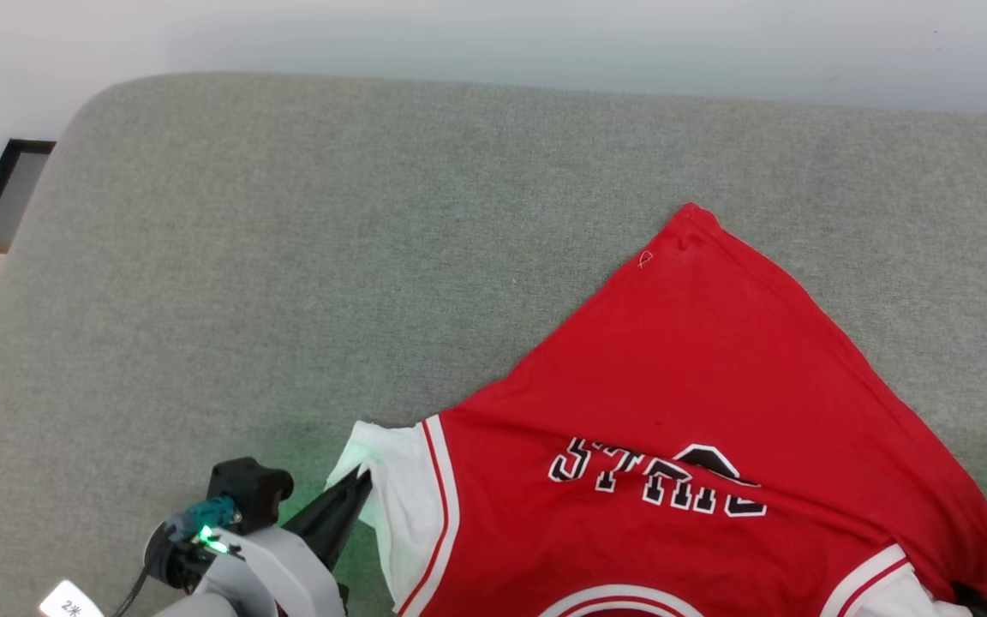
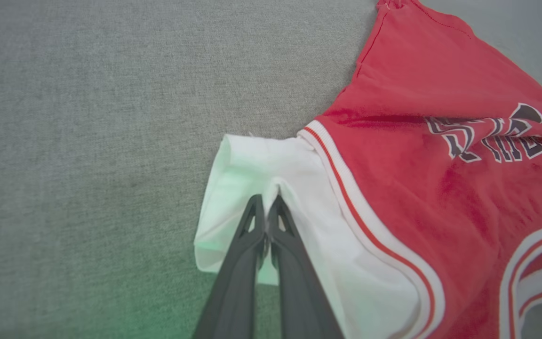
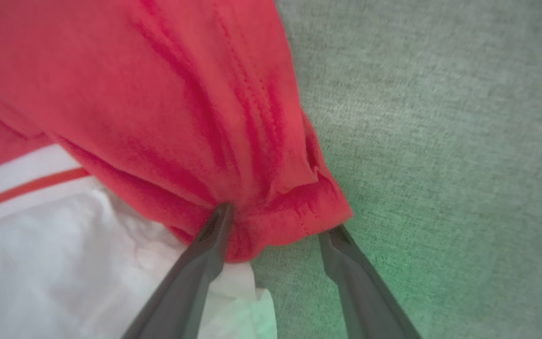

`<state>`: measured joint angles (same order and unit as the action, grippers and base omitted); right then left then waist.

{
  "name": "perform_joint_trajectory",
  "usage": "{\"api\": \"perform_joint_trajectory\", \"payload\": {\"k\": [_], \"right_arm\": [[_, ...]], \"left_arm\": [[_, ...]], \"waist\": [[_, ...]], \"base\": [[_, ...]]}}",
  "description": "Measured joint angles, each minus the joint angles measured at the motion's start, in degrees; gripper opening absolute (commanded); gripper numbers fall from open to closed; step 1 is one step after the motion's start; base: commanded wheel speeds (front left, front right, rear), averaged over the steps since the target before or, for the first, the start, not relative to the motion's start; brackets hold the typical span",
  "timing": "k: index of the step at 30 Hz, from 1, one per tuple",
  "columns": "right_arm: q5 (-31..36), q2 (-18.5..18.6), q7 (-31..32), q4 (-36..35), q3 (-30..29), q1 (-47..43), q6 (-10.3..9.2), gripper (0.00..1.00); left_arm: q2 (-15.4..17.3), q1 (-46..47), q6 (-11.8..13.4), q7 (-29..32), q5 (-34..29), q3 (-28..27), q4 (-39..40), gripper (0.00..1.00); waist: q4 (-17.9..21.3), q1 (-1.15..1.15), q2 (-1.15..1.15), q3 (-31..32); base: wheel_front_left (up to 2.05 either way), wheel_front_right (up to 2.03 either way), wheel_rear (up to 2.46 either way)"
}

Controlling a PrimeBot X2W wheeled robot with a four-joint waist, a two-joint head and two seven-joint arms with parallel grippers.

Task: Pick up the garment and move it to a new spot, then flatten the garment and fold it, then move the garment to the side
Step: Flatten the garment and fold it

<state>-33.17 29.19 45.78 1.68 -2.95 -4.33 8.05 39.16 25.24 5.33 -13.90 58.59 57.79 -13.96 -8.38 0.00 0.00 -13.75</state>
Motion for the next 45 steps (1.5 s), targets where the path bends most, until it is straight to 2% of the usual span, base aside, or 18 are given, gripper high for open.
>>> {"api": "perform_joint_trajectory", "payload": {"k": [7,11,14,17,21,28,36,43,44,45], "right_arm": [[-0.42,1.01,6.65,-12.91,-5.22,-4.8,-0.53,1.0],[0.19,1.71,7.79,-21.83,-8.66,-4.29,-0.53,1.0],[1.05,2.91,5.88,-26.55,-7.47,0.11,-0.53,1.0],[2.15,4.93,1.72,-27.06,-3.26,6.17,-0.53,1.0],[3.05,6.81,-3.46,-21.12,4.28,15.75,-0.53,1.0],[2.25,8.0,-6.98,-2.21,18.16,34.67,-0.53,1.0],[-2.19,7.46,-5.25,19.11,30.11,49.43,-0.53,1.0],[-5.93,8.18,-0.44,30.33,38.11,56.7,-0.53,1.0],[-6.44,8.24,0.63,31.44,38.89,57.49,-0.52,0.93],[-7.34,8.25,2.26,32.47,39.44,58.3,-0.52,0.18]], "left_arm": [[-0.14,-0.93,0.31,-0.32,0.0,-0.26,0.52,0.0],[-0.76,-1.1,0.27,-0.49,-0.02,-0.49,1.0,0.0],[-1.25,-1.12,0.14,-0.58,-0.11,-0.44,1.02,0.0],[-1.87,-0.83,-0.31,-0.68,-0.47,-0.15,0.92,0.0],[-3.26,0.39,-0.9,-0.45,-0.92,0.26,0.53,0.0],[-6.05,2.92,-2.82,-0.23,-1.94,1.24,-1.16,0.0],[-10.24,5.71,-5.26,-0.2,-3.19,2.57,-3.91,0.0],[-12.76,7.05,-7.15,-0.49,-3.63,2.59,-6.7,0.0],[-12.95,7.11,-7.4,-0.55,-3.64,2.52,-7.11,0.0],[-13.13,7.14,-7.55,-0.67,-3.63,2.36,-7.49,0.0]], "waist": [[-0.45,0.0,0.0,0.6],[-1.38,0.0,0.0,0.7],[-2.41,0.0,0.0,0.65],[-3.53,0.0,0.0,0.37],[-5.36,0.0,0.0,-0.3],[-9.16,0.0,0.0,-2.3],[-14.31,0.0,0.0,-4.93],[-18.09,0.0,0.0,-7.16],[-18.52,0.0,0.0,-7.46],[-18.89,0.0,0.0,-7.73]], "base": [[0.0,0.0,0.0],[0.0,0.0,0.0],[0.0,0.0,0.0],[0.0,0.0,0.0],[0.0,0.0,0.0],[0.0,0.0,0.0],[0.0,0.0,0.0],[0.0,0.0,0.0],[0.0,0.0,0.0],[0.0,0.0,0.0]]}}
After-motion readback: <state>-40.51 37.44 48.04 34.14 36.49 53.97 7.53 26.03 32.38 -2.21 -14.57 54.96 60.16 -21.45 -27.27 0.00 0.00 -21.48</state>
